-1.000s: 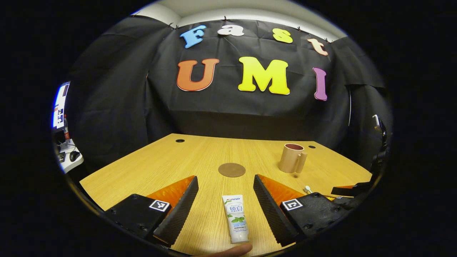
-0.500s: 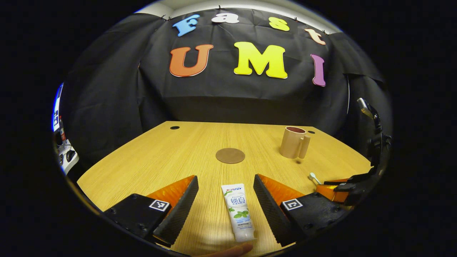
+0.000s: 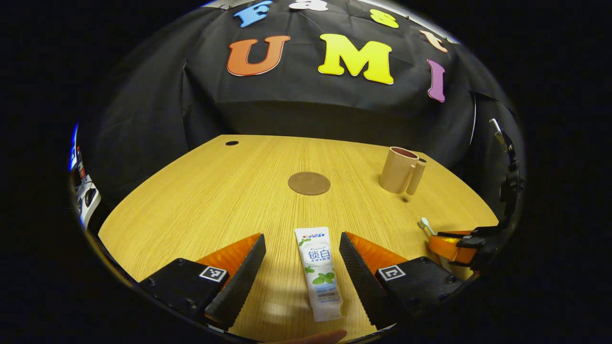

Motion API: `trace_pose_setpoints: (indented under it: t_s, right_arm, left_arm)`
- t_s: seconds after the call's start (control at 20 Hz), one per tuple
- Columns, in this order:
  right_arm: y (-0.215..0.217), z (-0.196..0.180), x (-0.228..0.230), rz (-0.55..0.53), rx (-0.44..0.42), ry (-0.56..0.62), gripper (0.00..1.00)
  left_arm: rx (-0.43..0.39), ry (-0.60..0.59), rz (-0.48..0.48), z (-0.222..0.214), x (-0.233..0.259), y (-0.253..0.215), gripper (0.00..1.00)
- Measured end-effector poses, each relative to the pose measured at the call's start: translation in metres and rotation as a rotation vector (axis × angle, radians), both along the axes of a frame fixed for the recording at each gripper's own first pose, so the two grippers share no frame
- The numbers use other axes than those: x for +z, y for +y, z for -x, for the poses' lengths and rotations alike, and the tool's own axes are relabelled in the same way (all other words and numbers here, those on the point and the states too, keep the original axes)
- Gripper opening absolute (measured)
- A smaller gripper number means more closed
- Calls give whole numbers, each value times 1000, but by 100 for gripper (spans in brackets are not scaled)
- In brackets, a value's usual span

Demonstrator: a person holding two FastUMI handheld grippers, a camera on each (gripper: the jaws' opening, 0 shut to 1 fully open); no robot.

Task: Put the toothbrush and toothpaste on the desktop into the cup, then pick up the cup and place it on the coaster on the desktop.

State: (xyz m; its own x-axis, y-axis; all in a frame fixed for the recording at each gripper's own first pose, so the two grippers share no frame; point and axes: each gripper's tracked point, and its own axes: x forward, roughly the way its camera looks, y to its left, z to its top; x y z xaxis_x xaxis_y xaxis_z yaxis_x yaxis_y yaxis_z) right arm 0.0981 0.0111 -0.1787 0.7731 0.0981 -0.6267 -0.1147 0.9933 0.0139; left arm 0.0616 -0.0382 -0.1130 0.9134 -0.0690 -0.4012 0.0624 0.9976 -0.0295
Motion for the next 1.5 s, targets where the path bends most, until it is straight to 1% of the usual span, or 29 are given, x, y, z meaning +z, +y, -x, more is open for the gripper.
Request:
trace_pose_setpoints:
  t_s: [0.15,0.4,0.45,0.55,0.7,0.8,0.85,0.9,1.0,1.05,1.1,1.15,1.2,1.25,1.35,1.4,1.45,1.5]
  right_arm:
    - [1,1,-1,4,-8,-11,18]
    - [-1,0,0,8,-24,6,21]
    - [-1,1,0,9,-25,5,35]
    - [-2,0,0,0,-29,4,52]
    - [0,-2,-1,4,-18,8,64]
    - [-4,-3,0,-3,-30,19,64]
    - [-2,-2,0,3,-26,20,70]
    - [-1,-1,0,13,-20,23,72]
    - [-2,-1,1,22,-7,24,70]
    - [-1,0,0,9,-12,33,70]
    - [2,1,0,12,4,37,69]
    - [4,1,1,11,14,38,65]
    - [3,2,1,2,-5,37,36]
    - [2,2,-3,21,3,40,7]
    - [4,6,-3,45,23,45,8]
    - [5,7,-2,34,21,46,8]
    - [7,11,-3,41,42,50,8]
    - [7,8,-2,3,32,41,8]
  left_arm:
    - [-15,-16,-19,2,3,-3,99]
    - [-27,-14,-24,4,4,-7,99]
    - [-28,-12,-23,3,3,-8,98]
    - [-29,-8,-23,3,2,-8,98]
    - [-31,2,-29,6,1,-6,99]
    - [-24,-1,-26,6,1,-5,99]
    - [-26,1,-19,6,0,-7,98]
    - [-26,3,-14,6,-1,-8,99]
    - [-28,10,-15,5,-3,-10,98]
    - [-30,16,-17,5,-5,-11,98]
    - [-30,24,-16,5,-6,-12,98]
    - [-29,41,-9,5,-9,-15,98]
    - [-33,59,7,6,-11,-18,98]
    - [-32,78,18,6,-13,-21,98]
    - [-26,113,15,6,-16,-21,97]
    - [-26,135,2,5,-19,-21,97]
    - [-33,153,-12,5,-23,-22,96]
    - [-47,176,-23,5,-25,-24,95]
